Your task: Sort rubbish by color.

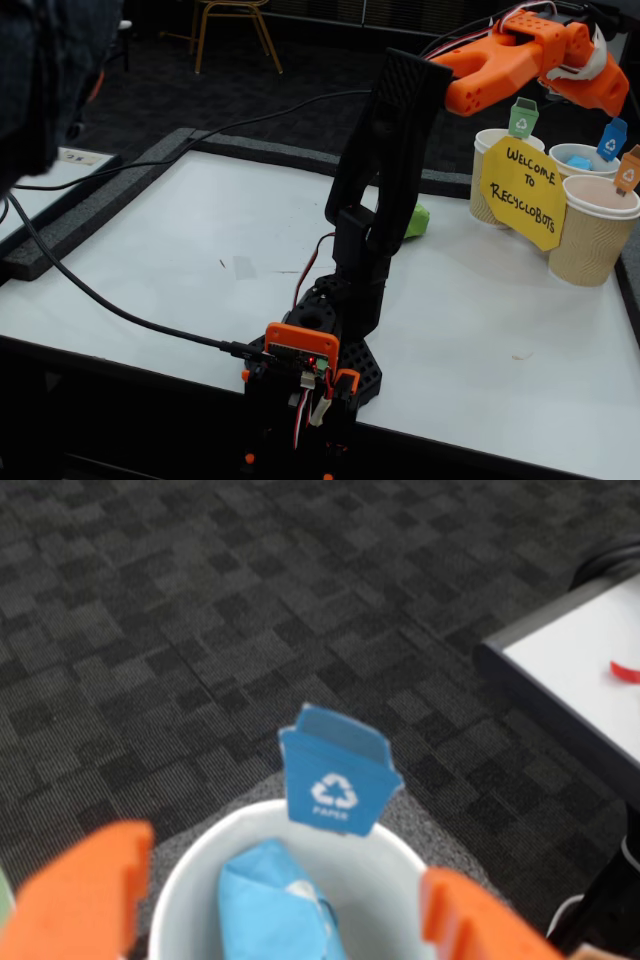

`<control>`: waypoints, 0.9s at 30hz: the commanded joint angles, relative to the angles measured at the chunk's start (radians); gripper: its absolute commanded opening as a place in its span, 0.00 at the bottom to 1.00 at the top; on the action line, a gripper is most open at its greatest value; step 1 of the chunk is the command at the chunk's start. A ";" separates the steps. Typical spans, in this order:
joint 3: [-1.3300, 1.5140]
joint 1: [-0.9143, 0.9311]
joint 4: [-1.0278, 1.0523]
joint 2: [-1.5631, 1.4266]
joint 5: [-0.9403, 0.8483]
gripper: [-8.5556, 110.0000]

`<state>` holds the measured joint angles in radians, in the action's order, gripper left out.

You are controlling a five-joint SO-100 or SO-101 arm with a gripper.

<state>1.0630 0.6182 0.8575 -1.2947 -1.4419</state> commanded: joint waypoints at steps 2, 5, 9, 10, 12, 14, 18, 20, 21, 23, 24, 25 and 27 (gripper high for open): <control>-0.123 0.025 0.005 -0.051 -0.023 0.23; -0.135 0.020 0.066 -0.071 -0.021 0.18; -0.147 -0.003 0.193 -0.135 -0.012 0.13; -0.147 -0.011 0.230 -0.155 -0.011 0.11; -0.146 -0.028 0.311 -0.199 -0.008 0.07; -0.146 -0.048 0.399 -0.250 -0.008 0.07; -0.146 -0.091 0.548 -0.347 -0.008 0.07; -0.146 -0.115 0.607 -0.394 -0.003 0.07; -0.146 -0.129 0.630 -0.414 0.018 0.07; -0.146 -0.155 0.664 -0.456 0.061 0.07; -0.146 -0.167 0.680 -0.477 0.084 0.07; -0.146 -0.179 0.692 -0.497 0.112 0.07; -0.146 -0.201 0.730 -0.534 0.153 0.07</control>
<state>1.0630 0.4663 1.5432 -1.5984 -1.3652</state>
